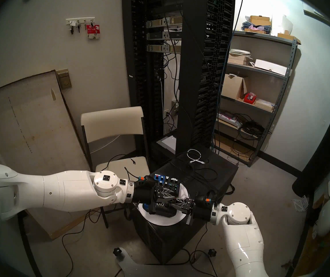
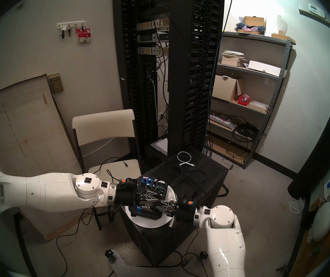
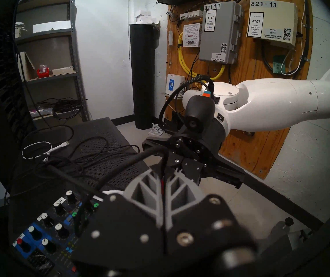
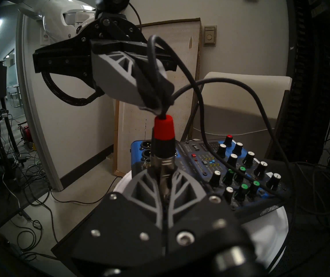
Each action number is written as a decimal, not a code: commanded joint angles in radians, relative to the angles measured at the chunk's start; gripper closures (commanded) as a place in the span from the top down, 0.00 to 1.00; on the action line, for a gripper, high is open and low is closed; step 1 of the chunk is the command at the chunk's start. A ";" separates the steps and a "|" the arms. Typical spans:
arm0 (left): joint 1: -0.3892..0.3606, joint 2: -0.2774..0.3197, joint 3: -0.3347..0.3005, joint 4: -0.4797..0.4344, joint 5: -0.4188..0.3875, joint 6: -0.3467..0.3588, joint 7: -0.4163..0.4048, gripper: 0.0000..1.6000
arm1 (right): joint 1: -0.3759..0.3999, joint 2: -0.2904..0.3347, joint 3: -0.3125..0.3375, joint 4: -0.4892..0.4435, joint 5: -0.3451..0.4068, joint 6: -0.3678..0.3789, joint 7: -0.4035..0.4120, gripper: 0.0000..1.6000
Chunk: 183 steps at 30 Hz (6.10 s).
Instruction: Insert aux cable
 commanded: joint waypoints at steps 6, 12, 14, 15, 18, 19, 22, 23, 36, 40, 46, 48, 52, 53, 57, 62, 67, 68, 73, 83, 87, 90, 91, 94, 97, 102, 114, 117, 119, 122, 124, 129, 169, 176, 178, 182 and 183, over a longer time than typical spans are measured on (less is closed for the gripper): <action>-0.014 0.013 -0.003 -0.001 0.030 0.005 0.020 0.00 | 0.003 -0.008 0.000 -0.026 0.011 0.011 0.000 0.15; -0.015 0.015 -0.006 -0.003 0.032 0.004 0.018 0.00 | 0.001 -0.007 0.007 -0.036 0.015 0.015 0.001 0.29; -0.014 0.016 -0.007 -0.004 0.032 0.002 0.018 0.00 | 0.001 -0.007 0.010 -0.045 0.017 0.019 0.003 0.32; -0.014 0.016 -0.007 -0.004 0.032 0.002 0.018 0.00 | 0.001 -0.007 0.010 -0.045 0.017 0.019 0.003 0.32; -0.013 0.016 -0.007 -0.006 0.033 0.001 0.021 0.00 | 0.001 -0.009 0.014 -0.051 0.019 0.018 0.005 0.32; -0.013 0.017 -0.007 -0.007 0.034 0.001 0.021 0.00 | 0.001 -0.010 0.015 -0.054 0.018 0.020 0.006 0.33; -0.014 0.018 -0.006 -0.010 0.041 0.002 0.025 0.00 | -0.001 -0.010 0.017 -0.064 0.021 0.021 0.011 0.35; -0.013 0.019 -0.006 -0.010 0.041 0.001 0.026 0.00 | -0.002 -0.010 0.018 -0.069 0.022 0.024 0.013 0.38; -0.013 0.016 -0.007 -0.011 0.045 -0.005 0.025 0.00 | -0.006 -0.010 0.018 -0.087 0.030 0.034 0.033 0.46; -0.015 0.016 -0.007 -0.012 0.045 -0.003 0.024 0.00 | -0.008 -0.011 0.017 -0.090 0.031 0.035 0.032 0.47; -0.014 0.015 -0.008 -0.011 0.044 -0.003 0.019 0.00 | -0.013 -0.011 0.021 -0.105 0.033 0.040 0.036 0.49; -0.014 0.014 -0.008 -0.010 0.044 -0.003 0.017 0.00 | -0.014 -0.010 0.021 -0.108 0.034 0.041 0.036 0.49; -0.015 0.014 -0.009 -0.011 0.044 -0.001 0.017 0.00 | -0.017 -0.011 0.028 -0.119 0.034 0.044 0.039 0.48; -0.015 0.014 -0.009 -0.011 0.045 0.000 0.018 0.00 | -0.018 -0.011 0.033 -0.125 0.034 0.045 0.040 0.49; -0.015 0.014 -0.009 -0.010 0.045 -0.001 0.017 0.00 | -0.020 -0.011 0.039 -0.134 0.035 0.048 0.042 0.49; -0.016 0.013 -0.009 -0.009 0.045 0.002 0.015 0.00 | -0.022 -0.011 0.042 -0.145 0.039 0.051 0.044 0.49; -0.017 0.013 -0.008 -0.009 0.045 0.003 0.012 0.00 | -0.023 -0.012 0.039 -0.156 0.044 0.054 0.046 0.46; -0.017 0.013 -0.008 -0.009 0.046 0.003 0.013 0.00 | -0.023 -0.012 0.038 -0.157 0.046 0.055 0.046 0.46; -0.018 0.013 -0.008 -0.007 0.044 0.002 0.009 0.00 | -0.023 -0.012 0.036 -0.160 0.047 0.056 0.047 0.42; -0.017 0.014 -0.007 -0.009 0.043 0.002 0.008 0.00 | -0.026 -0.011 0.033 -0.164 0.044 0.063 0.059 0.00; -0.017 0.013 -0.007 -0.007 0.043 0.001 0.005 0.00 | -0.028 -0.011 0.032 -0.160 0.040 0.063 0.062 0.00; -0.017 0.012 -0.006 -0.007 0.044 0.002 0.004 0.00 | -0.027 -0.010 0.031 -0.153 0.036 0.061 0.068 0.00; -0.018 0.012 -0.006 -0.007 0.044 0.003 0.002 0.00 | -0.028 -0.010 0.030 -0.151 0.036 0.059 0.065 0.00; -0.017 0.011 -0.004 -0.008 0.045 0.004 0.000 0.00 | -0.034 -0.010 0.029 -0.149 0.033 0.055 0.063 0.00; -0.015 0.010 -0.003 -0.008 0.046 0.004 -0.001 0.00 | -0.036 -0.010 0.031 -0.145 0.030 0.053 0.064 0.00; -0.016 0.006 0.003 -0.009 0.058 0.006 -0.004 0.00 | -0.042 -0.010 0.031 -0.141 0.023 0.044 0.059 0.00; -0.027 0.019 0.007 -0.027 0.094 0.034 0.004 0.00 | -0.056 -0.008 0.022 -0.145 -0.006 0.022 0.054 0.00; -0.030 0.023 0.006 -0.029 0.100 0.038 0.009 0.00 | -0.058 -0.007 0.019 -0.148 -0.014 0.023 0.054 0.00; -0.031 0.025 0.005 -0.030 0.101 0.040 0.010 0.00 | -0.059 -0.006 0.018 -0.148 -0.018 0.023 0.054 0.00; -0.031 0.026 0.003 -0.030 0.102 0.043 0.011 0.00 | -0.060 -0.008 0.018 -0.148 -0.021 0.022 0.054 0.00; -0.029 0.026 0.002 -0.028 0.103 0.044 0.010 0.00 | -0.061 -0.008 0.018 -0.149 -0.028 0.026 0.053 0.00; -0.027 0.025 0.000 -0.025 0.103 0.043 0.010 0.00 | -0.059 -0.010 0.020 -0.142 -0.033 0.023 0.052 0.00; -0.045 0.016 0.015 -0.021 0.131 0.060 -0.018 0.00 | -0.044 -0.009 0.022 -0.133 -0.049 0.032 0.047 0.06; -0.072 0.024 0.022 -0.042 0.183 0.099 -0.023 0.00 | -0.045 -0.010 0.023 -0.135 -0.050 0.035 0.048 0.02; -0.080 0.026 0.028 -0.052 0.220 0.115 -0.006 0.00 | -0.045 -0.010 0.023 -0.134 -0.049 0.036 0.047 0.03; -0.082 0.025 0.029 -0.050 0.234 0.125 -0.007 0.00 | -0.045 -0.009 0.023 -0.132 -0.049 0.036 0.047 0.05; -0.081 0.025 0.029 -0.050 0.235 0.125 -0.006 0.00 | -0.045 -0.010 0.023 -0.132 -0.048 0.036 0.047 0.04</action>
